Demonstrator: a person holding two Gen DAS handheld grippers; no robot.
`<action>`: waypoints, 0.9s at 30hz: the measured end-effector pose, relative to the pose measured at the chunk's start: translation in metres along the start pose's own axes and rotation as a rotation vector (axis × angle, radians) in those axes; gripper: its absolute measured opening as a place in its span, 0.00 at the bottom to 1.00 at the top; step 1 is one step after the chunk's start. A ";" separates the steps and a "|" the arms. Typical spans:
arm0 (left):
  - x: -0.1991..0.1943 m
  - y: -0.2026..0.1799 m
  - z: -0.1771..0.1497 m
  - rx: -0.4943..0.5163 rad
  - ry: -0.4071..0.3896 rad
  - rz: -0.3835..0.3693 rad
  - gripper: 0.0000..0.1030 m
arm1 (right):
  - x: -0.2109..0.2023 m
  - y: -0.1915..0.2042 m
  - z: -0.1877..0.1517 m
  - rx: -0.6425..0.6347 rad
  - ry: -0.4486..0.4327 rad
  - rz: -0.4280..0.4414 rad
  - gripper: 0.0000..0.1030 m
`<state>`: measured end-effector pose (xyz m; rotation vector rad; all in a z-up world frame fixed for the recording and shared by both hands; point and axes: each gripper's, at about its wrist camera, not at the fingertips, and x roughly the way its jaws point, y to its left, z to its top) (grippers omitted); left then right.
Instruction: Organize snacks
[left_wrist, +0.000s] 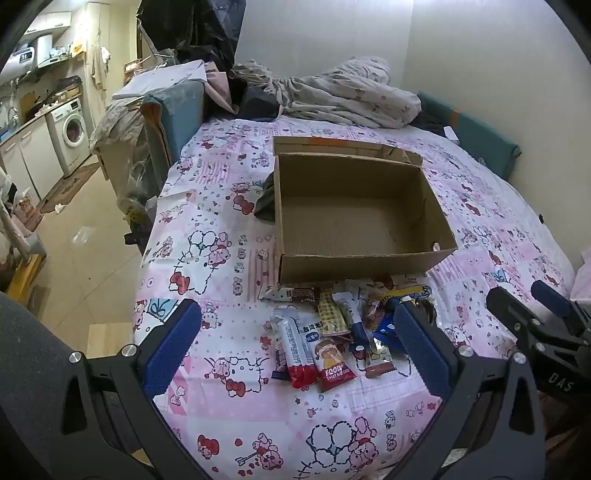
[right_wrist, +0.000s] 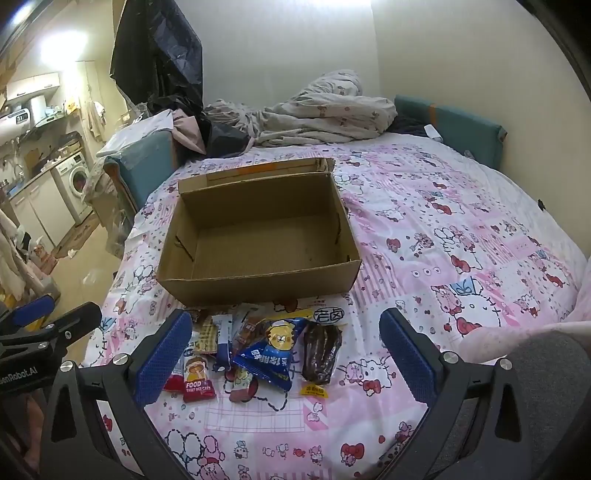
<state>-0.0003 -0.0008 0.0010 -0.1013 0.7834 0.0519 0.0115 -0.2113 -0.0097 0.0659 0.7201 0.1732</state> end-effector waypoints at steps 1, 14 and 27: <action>0.000 0.000 0.000 -0.001 0.000 0.001 1.00 | -0.001 0.000 0.001 -0.001 0.000 0.001 1.00; 0.000 0.004 0.000 -0.011 0.003 0.002 1.00 | 0.000 0.000 0.000 -0.003 -0.001 0.000 1.00; 0.000 0.004 0.000 -0.010 0.003 0.000 1.00 | 0.000 -0.001 -0.001 -0.001 -0.001 0.000 1.00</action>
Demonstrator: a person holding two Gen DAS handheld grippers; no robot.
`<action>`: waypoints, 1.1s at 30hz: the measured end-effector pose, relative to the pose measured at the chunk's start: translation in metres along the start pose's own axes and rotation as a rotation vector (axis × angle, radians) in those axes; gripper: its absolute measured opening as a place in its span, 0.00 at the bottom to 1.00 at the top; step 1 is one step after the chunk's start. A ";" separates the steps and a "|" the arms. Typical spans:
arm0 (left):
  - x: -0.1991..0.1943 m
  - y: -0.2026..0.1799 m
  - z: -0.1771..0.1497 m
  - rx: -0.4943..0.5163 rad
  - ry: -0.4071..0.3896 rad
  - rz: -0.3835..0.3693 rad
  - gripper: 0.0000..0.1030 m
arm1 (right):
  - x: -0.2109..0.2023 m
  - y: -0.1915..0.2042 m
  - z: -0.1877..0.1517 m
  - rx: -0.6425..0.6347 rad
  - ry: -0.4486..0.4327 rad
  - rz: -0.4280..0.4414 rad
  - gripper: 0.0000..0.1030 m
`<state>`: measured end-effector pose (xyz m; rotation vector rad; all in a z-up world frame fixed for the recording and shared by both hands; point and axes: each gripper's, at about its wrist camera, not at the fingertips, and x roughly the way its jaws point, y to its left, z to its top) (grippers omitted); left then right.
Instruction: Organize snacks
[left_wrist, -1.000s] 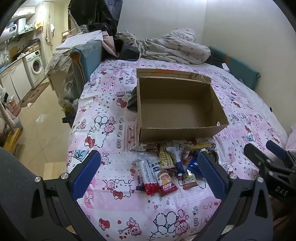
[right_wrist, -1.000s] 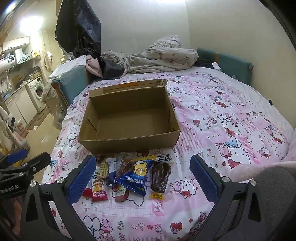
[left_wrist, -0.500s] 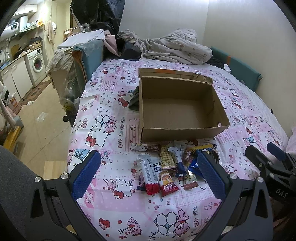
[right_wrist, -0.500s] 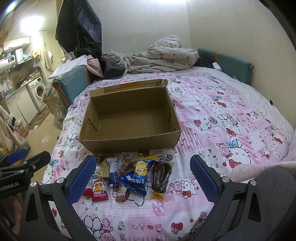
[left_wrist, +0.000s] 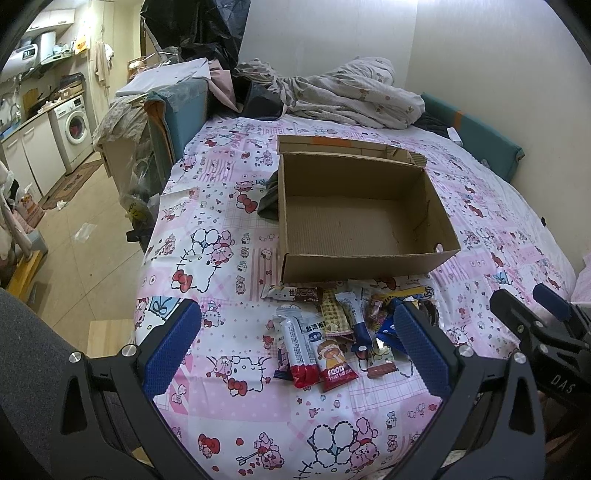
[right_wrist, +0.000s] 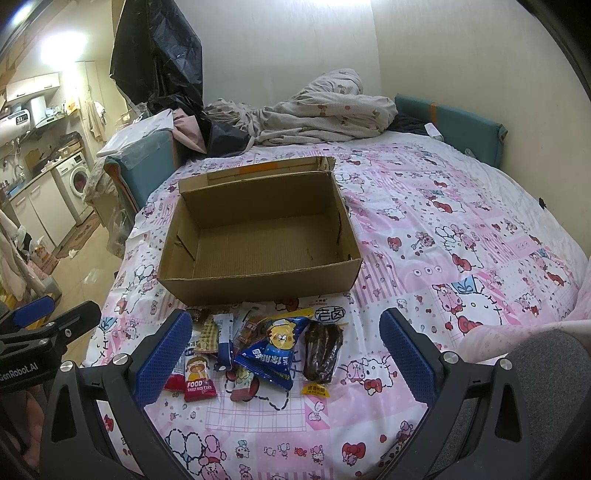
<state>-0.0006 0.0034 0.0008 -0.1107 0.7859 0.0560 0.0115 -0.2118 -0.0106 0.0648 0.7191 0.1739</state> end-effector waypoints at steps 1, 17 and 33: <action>0.000 0.000 0.000 -0.001 0.000 0.000 1.00 | 0.000 -0.001 0.000 0.002 0.000 0.004 1.00; 0.000 0.001 -0.001 0.000 0.000 0.004 1.00 | 0.004 0.004 -0.007 0.001 0.010 0.007 1.00; 0.000 0.002 0.000 -0.005 0.007 0.002 1.00 | 0.005 0.002 -0.005 0.010 0.022 0.007 1.00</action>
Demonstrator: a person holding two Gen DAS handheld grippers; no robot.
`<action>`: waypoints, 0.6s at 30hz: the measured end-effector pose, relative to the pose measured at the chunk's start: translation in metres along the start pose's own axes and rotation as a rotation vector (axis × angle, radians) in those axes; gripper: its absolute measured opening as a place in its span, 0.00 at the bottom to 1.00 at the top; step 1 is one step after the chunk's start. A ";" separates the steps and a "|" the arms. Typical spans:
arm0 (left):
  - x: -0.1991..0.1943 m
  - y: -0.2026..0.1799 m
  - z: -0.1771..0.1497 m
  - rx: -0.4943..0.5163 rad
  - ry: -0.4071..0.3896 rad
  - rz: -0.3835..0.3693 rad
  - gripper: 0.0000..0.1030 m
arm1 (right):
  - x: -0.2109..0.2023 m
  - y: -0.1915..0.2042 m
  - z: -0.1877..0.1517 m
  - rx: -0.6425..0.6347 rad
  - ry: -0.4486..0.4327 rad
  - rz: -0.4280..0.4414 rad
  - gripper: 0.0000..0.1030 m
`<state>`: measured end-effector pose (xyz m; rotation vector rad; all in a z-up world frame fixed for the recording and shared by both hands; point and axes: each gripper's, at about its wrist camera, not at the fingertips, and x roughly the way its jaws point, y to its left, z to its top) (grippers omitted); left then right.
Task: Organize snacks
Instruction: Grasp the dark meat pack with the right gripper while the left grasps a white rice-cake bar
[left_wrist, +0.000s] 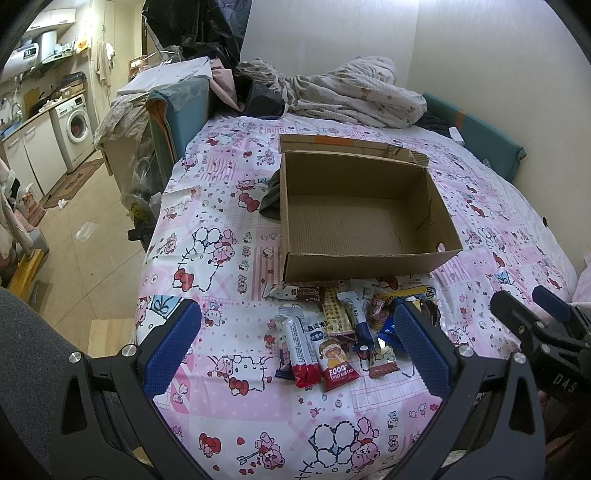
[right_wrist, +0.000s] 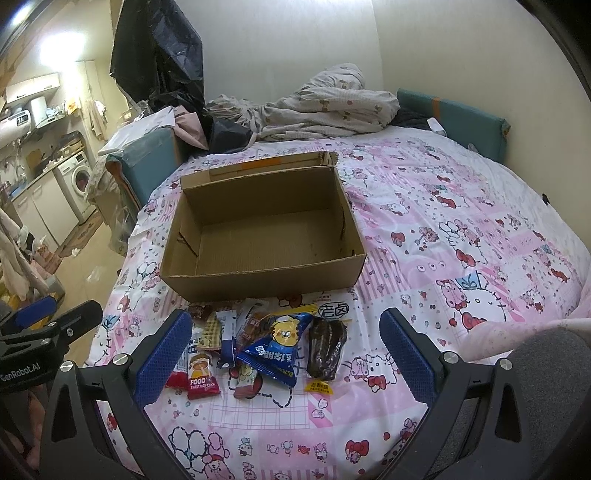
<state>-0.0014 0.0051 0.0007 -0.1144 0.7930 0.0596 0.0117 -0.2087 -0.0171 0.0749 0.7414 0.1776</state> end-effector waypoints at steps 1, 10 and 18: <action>0.001 0.001 0.001 -0.003 0.008 -0.001 1.00 | 0.000 -0.001 0.001 0.006 0.003 0.004 1.00; 0.024 0.000 0.039 -0.009 0.134 0.010 1.00 | 0.015 -0.028 0.045 0.081 0.103 0.117 1.00; 0.072 -0.004 0.063 0.006 0.290 0.022 1.00 | 0.082 -0.083 0.058 0.230 0.398 0.137 0.79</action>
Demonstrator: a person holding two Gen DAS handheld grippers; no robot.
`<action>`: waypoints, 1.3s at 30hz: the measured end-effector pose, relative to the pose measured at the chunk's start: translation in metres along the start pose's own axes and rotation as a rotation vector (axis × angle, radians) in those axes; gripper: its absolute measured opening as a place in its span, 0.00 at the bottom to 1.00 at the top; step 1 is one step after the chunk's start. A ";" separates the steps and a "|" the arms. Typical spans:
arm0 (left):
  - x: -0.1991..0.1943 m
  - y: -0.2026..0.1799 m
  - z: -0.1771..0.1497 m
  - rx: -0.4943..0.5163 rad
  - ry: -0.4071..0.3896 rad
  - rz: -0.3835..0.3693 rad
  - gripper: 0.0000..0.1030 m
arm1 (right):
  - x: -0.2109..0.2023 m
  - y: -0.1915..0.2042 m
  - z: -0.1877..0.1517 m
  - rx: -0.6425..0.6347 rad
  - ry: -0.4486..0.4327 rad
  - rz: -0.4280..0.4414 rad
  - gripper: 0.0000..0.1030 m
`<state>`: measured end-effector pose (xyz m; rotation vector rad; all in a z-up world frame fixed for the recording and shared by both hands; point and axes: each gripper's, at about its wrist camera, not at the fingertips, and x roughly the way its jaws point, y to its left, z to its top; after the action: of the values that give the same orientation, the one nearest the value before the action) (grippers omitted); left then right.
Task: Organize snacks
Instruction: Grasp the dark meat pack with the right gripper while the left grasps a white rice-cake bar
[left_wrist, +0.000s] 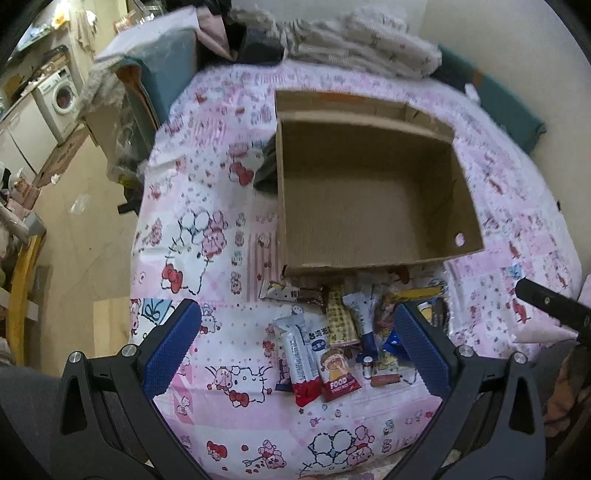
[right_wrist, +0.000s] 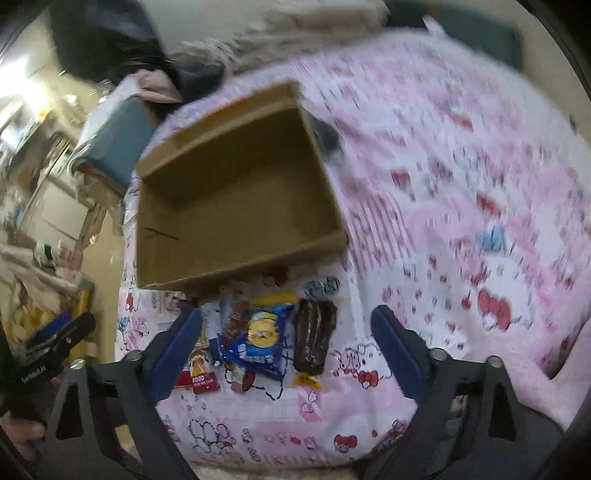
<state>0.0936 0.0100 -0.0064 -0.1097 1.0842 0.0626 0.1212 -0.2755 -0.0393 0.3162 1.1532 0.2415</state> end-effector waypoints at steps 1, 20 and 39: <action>0.007 0.002 0.002 -0.011 0.020 0.007 1.00 | 0.007 -0.010 0.001 0.042 0.029 0.022 0.74; 0.067 0.038 -0.009 -0.169 0.149 -0.007 1.00 | 0.153 -0.005 -0.011 -0.006 0.411 -0.219 0.73; 0.068 0.041 -0.006 -0.193 0.157 -0.017 1.00 | 0.112 -0.029 -0.028 0.012 0.343 -0.126 0.45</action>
<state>0.1155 0.0497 -0.0713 -0.3020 1.2326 0.1450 0.1393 -0.2600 -0.1556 0.2155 1.5080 0.1822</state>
